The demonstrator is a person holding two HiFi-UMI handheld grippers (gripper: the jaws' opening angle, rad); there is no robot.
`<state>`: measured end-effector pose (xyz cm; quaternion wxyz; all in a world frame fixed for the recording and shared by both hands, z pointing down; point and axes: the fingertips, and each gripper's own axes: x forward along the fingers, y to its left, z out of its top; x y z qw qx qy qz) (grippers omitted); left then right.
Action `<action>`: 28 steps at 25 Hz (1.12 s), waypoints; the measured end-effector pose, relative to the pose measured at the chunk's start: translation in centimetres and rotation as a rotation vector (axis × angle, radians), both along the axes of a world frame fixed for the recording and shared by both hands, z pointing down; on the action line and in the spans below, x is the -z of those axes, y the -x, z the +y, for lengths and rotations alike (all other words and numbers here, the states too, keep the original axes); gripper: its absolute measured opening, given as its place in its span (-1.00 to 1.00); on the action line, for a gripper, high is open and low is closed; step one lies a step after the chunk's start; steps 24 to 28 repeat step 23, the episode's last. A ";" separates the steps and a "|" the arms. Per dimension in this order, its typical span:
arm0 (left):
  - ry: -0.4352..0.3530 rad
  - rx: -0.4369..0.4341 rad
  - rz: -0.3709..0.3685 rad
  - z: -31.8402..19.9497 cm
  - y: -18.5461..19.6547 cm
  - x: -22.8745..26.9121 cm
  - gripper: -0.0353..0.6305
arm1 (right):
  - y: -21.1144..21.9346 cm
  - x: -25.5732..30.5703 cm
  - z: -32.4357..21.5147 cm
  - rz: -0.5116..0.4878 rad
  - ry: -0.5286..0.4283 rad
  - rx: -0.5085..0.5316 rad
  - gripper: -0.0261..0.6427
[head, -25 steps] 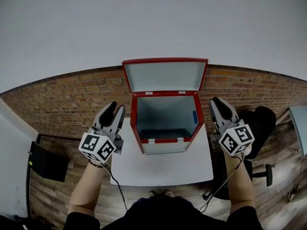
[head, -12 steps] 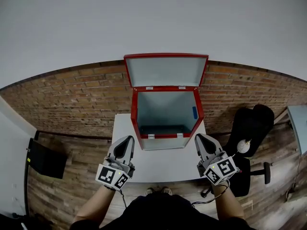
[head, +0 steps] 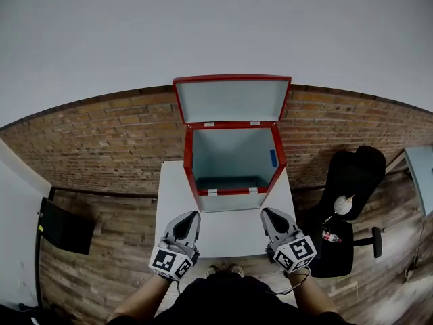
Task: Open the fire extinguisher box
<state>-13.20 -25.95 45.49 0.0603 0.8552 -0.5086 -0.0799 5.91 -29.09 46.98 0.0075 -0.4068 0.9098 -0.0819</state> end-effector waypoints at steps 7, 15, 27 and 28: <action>0.022 0.008 0.019 0.4 -0.6 -0.9 -0.75 | 0.1 -0.6 0.1 0.030 -0.009 -0.012 -0.87; 0.032 0.023 0.019 0.3 -0.4 -1.2 -0.75 | 0.0 -1.0 -0.2 0.043 -0.007 -0.015 -0.87; 0.034 0.033 0.022 -0.1 -0.4 -1.7 -0.75 | -0.1 -1.3 -0.5 0.058 -0.015 -0.016 -0.87; 0.034 0.033 0.022 -0.1 -0.4 -1.7 -0.75 | -0.1 -1.3 -0.5 0.058 -0.015 -0.016 -0.87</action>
